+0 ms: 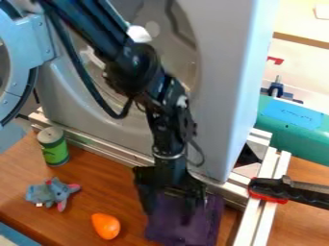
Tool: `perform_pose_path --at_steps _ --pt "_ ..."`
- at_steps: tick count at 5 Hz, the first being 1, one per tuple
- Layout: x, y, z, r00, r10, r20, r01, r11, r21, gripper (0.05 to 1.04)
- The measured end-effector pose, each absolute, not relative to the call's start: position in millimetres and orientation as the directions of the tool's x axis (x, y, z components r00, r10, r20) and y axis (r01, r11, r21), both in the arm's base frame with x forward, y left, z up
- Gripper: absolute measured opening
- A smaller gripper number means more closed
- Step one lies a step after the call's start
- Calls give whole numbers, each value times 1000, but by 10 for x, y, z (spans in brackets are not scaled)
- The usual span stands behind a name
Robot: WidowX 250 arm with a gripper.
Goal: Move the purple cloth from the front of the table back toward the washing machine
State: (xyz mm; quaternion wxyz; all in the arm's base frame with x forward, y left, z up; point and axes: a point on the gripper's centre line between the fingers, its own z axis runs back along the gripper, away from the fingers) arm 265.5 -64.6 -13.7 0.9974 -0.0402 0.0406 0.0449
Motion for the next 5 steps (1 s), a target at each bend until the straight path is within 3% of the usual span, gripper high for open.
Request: perform_pose_path --at_steps 1,2,3,5 --pt "2643 -578 -75 994 11 -113 -18 998 -66 1001" --pt "2450 -356 40 978 -118 -174 118 993 -12 1001" --pt "2171 -39 206 967 -194 -166 203 978 39 1001" --pt "1987 486 152 988 -114 -106 119 992 40 1001"
